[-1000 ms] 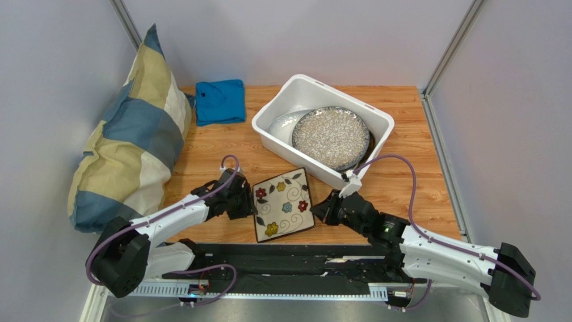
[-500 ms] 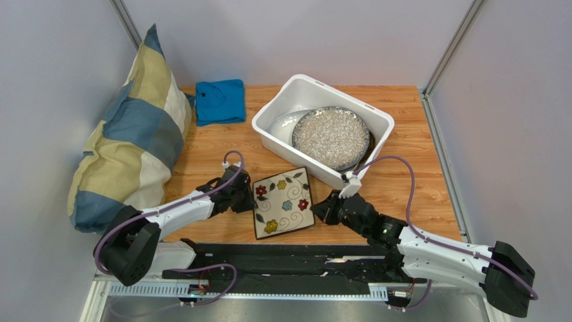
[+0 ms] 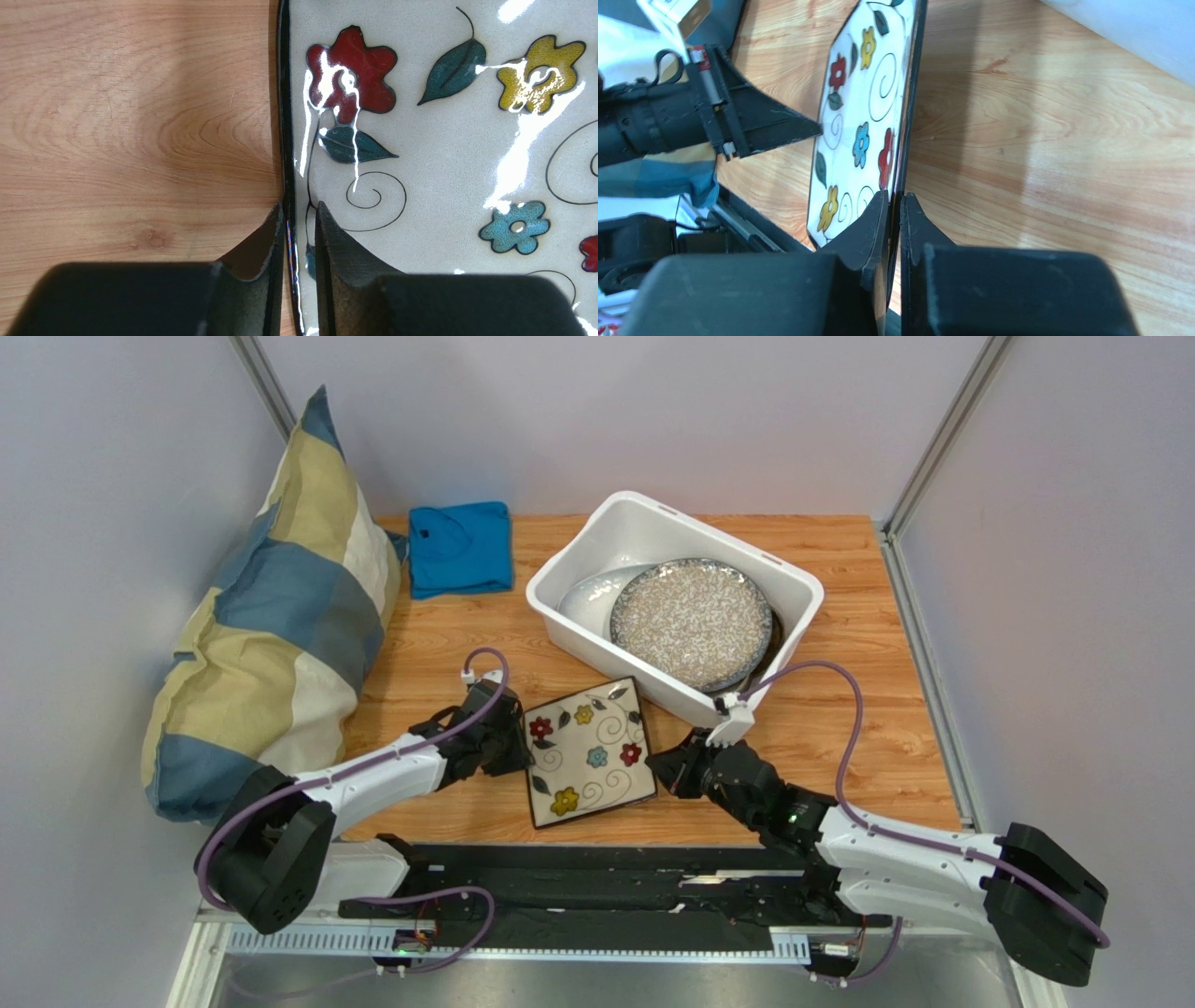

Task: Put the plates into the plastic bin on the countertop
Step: Pick up the plate at the center of the board.

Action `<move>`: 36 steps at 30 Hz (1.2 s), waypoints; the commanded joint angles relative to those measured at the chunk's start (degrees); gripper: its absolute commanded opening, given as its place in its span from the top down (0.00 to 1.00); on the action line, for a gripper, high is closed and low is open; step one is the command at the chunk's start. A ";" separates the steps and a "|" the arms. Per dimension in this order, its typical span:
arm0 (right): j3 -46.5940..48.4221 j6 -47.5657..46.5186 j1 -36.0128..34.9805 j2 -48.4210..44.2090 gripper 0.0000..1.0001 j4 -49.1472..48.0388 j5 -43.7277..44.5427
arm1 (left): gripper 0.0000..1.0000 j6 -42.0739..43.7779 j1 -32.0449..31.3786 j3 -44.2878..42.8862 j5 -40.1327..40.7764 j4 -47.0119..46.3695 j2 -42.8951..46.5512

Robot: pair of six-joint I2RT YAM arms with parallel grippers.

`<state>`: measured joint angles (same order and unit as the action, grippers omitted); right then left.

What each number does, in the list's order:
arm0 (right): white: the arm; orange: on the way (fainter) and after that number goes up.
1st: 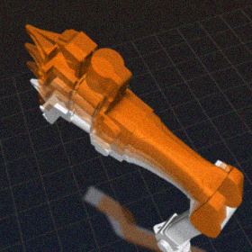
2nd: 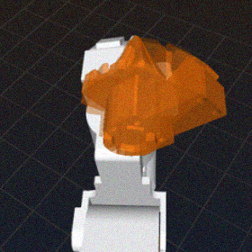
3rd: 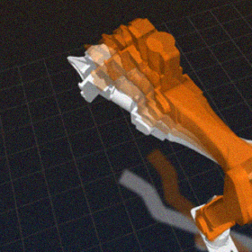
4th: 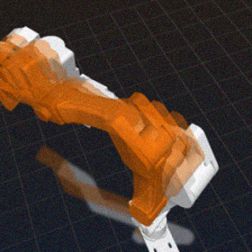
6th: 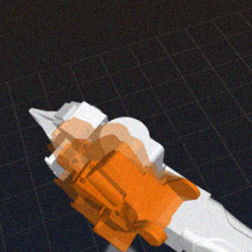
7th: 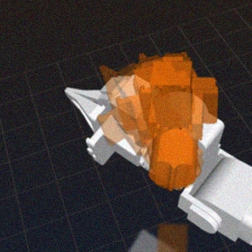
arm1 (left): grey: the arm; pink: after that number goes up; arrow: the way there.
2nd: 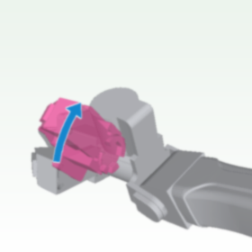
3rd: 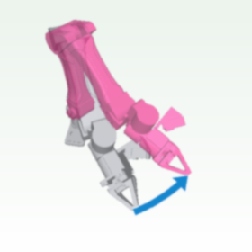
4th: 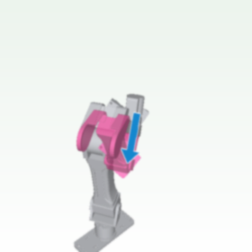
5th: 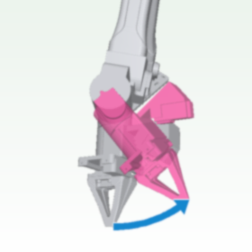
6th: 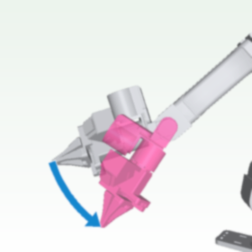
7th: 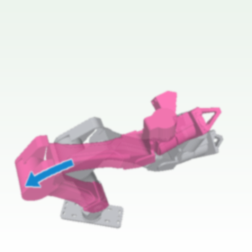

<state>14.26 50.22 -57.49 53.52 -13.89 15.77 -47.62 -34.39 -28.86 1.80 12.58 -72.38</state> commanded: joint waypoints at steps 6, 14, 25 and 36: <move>-2.31 6.82 -2.36 0.54 1.00 9.40 0.40 | 0.59 -1.60 -2.26 3.90 -6.11 0.51 0.30; -2.22 7.97 -3.06 1.06 1.00 13.71 0.23 | 0.51 -3.80 -2.26 6.88 -6.81 0.35 8.74; -1.61 7.61 -4.73 10.99 1.00 4.49 -2.23 | 0.72 -6.17 -2.35 12.69 -16.92 -17.67 4.35; -2.39 7.35 -5.87 -0.33 0.77 9.67 0.58 | 1.00 -5.20 -2.35 12.42 -14.81 -1.69 30.76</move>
<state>12.64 58.19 -61.25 59.33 -4.27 20.43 -52.69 -34.81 -17.41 -9.10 1.93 -50.24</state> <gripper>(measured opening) 0.120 0.040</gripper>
